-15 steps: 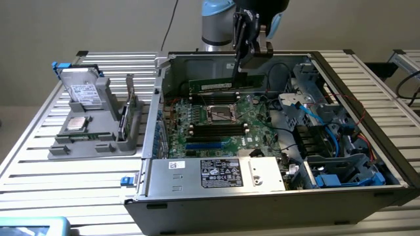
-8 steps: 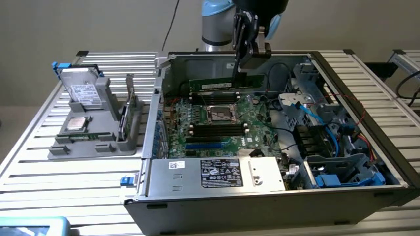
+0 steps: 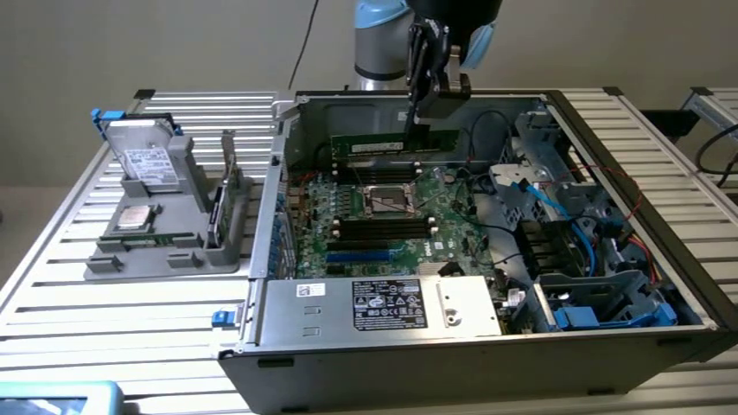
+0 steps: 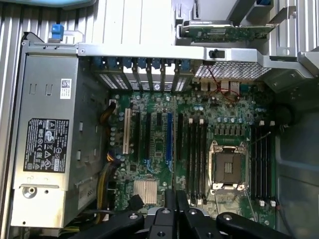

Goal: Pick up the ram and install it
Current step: 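Pick up the ram and move it above insertion slot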

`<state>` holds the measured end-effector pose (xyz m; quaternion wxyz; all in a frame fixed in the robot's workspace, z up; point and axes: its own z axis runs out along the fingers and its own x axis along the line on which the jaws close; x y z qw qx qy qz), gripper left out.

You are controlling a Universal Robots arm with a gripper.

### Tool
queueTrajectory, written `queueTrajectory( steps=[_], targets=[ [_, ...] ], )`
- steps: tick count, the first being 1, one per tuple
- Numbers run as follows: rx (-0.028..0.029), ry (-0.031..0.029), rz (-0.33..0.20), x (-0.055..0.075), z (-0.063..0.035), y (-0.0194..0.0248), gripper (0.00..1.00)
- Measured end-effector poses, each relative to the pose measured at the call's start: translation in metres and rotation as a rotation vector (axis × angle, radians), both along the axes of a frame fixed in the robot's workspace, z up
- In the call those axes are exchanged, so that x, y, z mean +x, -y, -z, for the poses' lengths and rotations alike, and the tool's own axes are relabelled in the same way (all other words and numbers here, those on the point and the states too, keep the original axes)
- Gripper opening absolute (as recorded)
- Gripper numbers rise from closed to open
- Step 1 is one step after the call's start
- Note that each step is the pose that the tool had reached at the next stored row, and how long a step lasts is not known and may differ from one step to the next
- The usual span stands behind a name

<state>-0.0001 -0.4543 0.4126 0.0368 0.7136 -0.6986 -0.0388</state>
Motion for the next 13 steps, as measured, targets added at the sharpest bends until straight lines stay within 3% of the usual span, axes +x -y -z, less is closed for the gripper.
queueTrajectory(
  steps=[7, 10, 13],
  targets=[
    [-0.0067, -0.0067, 0.003, 0.0041, 0.0004, -0.0034, 0.12],
    [-0.0120, -0.0078, 0.004, 0.0059, 0.0009, -0.0042, 0.12],
    [-0.0133, -0.0079, 0.008, 0.0063, 0.0024, -0.0065, 0.12]
  ],
)
